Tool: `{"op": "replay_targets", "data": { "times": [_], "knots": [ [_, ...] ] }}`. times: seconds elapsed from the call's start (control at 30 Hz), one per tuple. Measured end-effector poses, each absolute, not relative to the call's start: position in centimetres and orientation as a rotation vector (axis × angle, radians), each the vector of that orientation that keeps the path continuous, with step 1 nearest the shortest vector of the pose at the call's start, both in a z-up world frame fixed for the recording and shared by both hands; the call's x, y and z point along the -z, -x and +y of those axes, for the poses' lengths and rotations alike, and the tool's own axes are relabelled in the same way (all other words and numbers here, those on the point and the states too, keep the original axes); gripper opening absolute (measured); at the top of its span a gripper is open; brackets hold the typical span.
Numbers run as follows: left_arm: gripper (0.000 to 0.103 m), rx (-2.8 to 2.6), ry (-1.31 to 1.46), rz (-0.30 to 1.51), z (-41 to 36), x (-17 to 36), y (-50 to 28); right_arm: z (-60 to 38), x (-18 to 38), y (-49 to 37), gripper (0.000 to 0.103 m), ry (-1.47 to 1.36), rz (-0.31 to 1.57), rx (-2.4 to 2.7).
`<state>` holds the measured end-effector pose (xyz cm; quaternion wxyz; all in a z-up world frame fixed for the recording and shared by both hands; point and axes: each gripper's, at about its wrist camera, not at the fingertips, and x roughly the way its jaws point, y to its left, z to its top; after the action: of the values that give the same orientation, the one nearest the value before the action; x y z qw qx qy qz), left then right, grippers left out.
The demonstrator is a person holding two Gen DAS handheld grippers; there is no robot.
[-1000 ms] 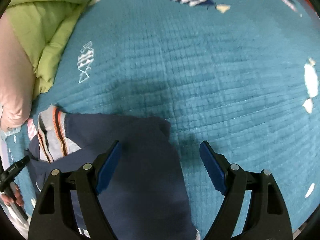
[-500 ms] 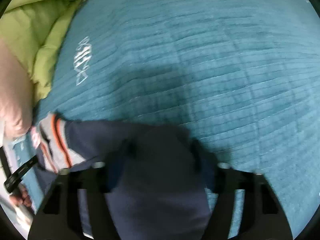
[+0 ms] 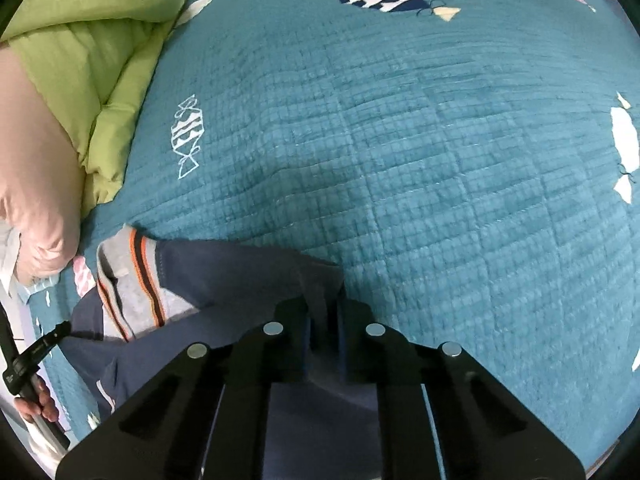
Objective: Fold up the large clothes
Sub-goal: 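Grasp the jacket hem with both tools at its two sides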
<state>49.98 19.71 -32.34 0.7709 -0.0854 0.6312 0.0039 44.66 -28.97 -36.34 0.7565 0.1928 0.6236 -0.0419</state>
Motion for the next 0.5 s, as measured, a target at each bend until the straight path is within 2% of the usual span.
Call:
{"op": "replay_targets", "data": {
  "times": [0.5],
  "knots": [
    [0.004, 0.028, 0.157, 1.327, 19.5, 26.6, -46.4, -27.8, 30.4, -41.7, 0.007, -0.378, 1.32, 0.092]
  ]
}}
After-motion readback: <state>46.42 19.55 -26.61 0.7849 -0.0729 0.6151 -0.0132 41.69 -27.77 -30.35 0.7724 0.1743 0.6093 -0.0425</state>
